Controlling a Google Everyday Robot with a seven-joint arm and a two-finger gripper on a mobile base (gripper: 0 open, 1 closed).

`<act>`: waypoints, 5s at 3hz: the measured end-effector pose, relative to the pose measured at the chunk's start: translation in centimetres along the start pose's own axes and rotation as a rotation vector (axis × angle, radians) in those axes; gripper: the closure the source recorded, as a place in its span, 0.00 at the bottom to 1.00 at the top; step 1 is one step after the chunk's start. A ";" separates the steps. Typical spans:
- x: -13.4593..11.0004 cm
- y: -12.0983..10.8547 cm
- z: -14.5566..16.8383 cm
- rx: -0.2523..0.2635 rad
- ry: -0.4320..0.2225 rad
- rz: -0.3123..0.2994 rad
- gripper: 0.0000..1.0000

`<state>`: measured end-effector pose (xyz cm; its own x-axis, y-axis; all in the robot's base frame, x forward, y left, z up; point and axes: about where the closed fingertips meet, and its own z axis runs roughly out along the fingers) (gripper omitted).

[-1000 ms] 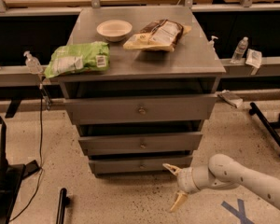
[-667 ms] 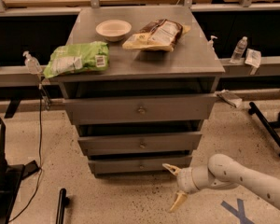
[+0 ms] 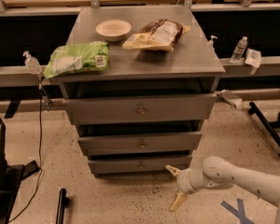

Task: Open bottom drawer

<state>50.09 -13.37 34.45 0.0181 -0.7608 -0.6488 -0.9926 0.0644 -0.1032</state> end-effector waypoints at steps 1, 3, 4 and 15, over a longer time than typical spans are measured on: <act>1.9 -0.9 1.5 0.033 0.122 -0.007 0.00; 4.5 -2.2 2.9 0.082 0.219 -0.008 0.00; 4.7 -2.4 3.8 0.091 0.208 -0.041 0.00; 11.8 -16.7 13.4 0.238 0.142 -0.265 0.15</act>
Offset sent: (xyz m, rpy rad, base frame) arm 0.0390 -0.0327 -0.0701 -0.3115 -0.0780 -0.1109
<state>68.51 -14.76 18.41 0.2367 -0.8520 -0.4670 -0.8997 -0.0108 -0.4364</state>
